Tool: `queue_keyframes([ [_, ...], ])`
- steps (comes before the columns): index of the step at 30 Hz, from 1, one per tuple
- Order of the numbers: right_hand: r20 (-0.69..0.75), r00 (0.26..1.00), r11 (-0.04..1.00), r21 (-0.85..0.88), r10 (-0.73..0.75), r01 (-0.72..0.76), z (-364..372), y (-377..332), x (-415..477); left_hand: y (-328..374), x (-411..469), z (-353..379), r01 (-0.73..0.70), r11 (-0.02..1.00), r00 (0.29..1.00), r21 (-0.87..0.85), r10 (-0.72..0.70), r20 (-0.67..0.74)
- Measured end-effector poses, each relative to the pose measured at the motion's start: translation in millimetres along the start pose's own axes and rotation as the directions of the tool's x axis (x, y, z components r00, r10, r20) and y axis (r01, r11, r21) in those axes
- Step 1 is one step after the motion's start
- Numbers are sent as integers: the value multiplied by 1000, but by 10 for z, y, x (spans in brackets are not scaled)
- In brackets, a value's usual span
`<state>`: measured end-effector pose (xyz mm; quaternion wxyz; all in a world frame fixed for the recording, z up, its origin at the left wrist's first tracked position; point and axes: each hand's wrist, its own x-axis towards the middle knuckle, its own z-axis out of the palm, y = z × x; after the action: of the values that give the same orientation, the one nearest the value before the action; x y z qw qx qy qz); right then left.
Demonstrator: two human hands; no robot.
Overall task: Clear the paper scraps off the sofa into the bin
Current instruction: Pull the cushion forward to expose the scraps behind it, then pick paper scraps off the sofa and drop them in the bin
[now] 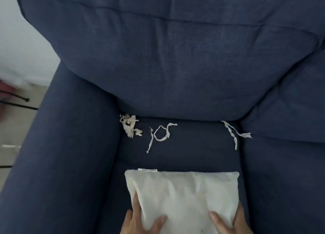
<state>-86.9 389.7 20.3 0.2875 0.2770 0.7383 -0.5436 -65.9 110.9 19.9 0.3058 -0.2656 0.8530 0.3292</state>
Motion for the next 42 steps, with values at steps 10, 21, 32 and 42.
queue_keyframes([
  [10,-244,970,849,-509,16,-142,89,-301,135,150,36,-411,140,975,990,171,-141,-3],
  [21,257,910,468,-793,-325,390,1499,-1498,1199,452,1898,-1337,-238,909,950,342,292,-114],
  [32,415,863,22,-898,-288,439,1991,-1737,2039,493,2804,-1114,-371,879,922,300,387,5],
  [42,432,764,65,-851,-479,521,1811,-1494,1956,360,2613,-1002,-445,876,859,187,476,-187],
])
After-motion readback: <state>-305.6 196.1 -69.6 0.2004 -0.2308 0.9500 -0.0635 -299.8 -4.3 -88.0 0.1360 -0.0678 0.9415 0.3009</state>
